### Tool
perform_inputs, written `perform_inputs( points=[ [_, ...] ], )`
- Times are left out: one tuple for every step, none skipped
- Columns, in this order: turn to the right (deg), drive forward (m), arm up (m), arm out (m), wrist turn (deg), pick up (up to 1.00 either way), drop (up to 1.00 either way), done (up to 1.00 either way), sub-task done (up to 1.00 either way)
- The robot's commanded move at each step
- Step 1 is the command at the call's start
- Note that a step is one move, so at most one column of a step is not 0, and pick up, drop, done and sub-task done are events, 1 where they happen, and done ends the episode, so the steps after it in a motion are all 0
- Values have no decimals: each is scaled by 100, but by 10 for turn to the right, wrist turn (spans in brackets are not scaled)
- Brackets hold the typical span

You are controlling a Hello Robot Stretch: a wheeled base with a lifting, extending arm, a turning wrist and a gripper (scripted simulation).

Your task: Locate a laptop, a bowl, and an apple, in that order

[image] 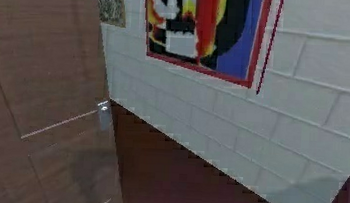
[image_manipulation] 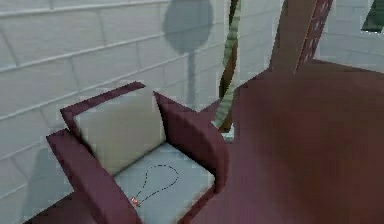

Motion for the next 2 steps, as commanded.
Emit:
perform_inputs(
  points=[
    [0, 100, 0, 0, 0, 0, 0, 0, 0],
    [150, 0, 0, 0, 0, 0, 0, 0, 0]
  ],
)
